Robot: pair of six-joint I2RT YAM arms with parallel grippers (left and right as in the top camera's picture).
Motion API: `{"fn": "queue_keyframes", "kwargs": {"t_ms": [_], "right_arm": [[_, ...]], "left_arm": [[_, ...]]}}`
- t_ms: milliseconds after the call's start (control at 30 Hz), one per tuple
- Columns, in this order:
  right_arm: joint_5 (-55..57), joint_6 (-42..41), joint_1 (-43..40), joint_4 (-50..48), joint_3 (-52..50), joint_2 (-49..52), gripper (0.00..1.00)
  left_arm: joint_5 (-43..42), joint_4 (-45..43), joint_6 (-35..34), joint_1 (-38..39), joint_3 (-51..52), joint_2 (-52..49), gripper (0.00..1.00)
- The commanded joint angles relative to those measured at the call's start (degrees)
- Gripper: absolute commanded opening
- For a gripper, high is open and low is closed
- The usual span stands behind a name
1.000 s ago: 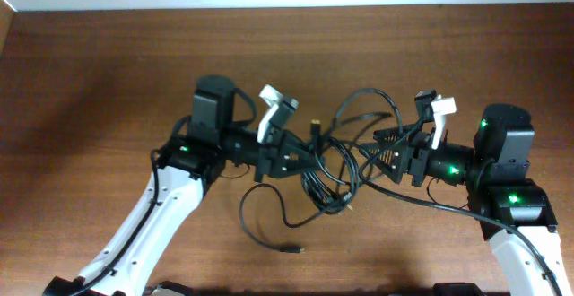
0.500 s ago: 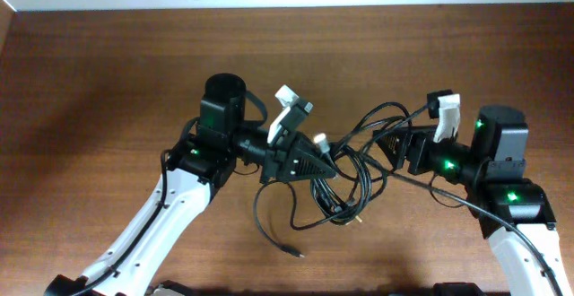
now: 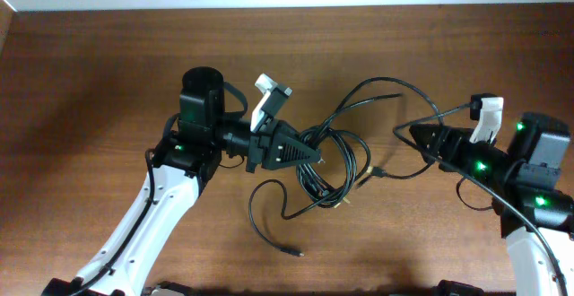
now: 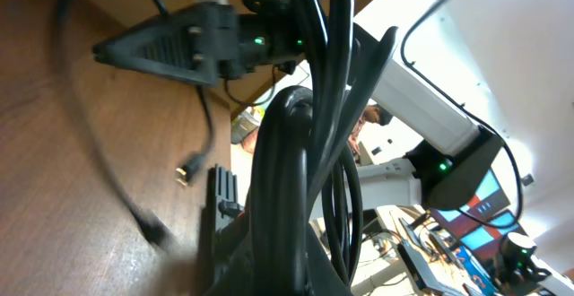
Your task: Untangle cables
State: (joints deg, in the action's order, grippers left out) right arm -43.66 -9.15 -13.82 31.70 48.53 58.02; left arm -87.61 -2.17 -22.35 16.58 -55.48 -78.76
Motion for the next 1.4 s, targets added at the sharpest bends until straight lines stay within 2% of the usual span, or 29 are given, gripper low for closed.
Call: {"fn": "queue_keyframes", "kwargs": {"t_ms": [0, 200, 300, 400, 567, 867, 1000, 1233, 1367], "right_arm": [[-23.02, 7.89, -1.20, -0.17, 0.28, -1.97, 0.72], [-32.35, 9.49, -1.20, -0.20, 0.28, -3.87, 0.72], [-37.29, 10.23, -1.20, -0.13, 0.28, -5.75, 0.72], [-37.27, 10.23, -1.16, 1.20, 0.28, -7.50, 0.72], [-31.58, 10.21, -1.16, 3.02, 0.28, -9.18, 0.72], [-11.15, 9.01, -1.16, 7.41, 0.28, -9.11, 0.72], [-1.14, 8.52, -1.16, 8.85, 0.28, -9.09, 0.72], [-1.25, 8.50, -1.16, 9.03, 0.28, -9.03, 0.72], [-1.33, 8.59, -1.16, 10.21, 0.28, -9.14, 0.72]], "left_arm": [[2.89, -0.35, -0.55, -0.24, -1.20, 0.07, 0.00], [9.44, 0.28, -0.48, -0.24, -1.18, 0.07, 0.00], [16.70, 4.37, -0.33, -0.22, -1.18, 0.07, 0.00], [22.56, 7.61, -0.35, 0.90, -1.18, 0.07, 0.00], [27.56, 7.19, -0.37, 6.69, -1.18, 0.07, 0.00], [26.51, 4.59, -2.27, 10.80, -1.20, 0.09, 0.00], [22.03, 4.15, -2.25, 11.91, -1.20, 0.07, 0.00], [22.14, 4.22, -1.79, 15.04, -1.20, 0.07, 0.00], [29.05, 4.46, -1.84, 14.19, -1.20, 0.07, 0.00]]}}
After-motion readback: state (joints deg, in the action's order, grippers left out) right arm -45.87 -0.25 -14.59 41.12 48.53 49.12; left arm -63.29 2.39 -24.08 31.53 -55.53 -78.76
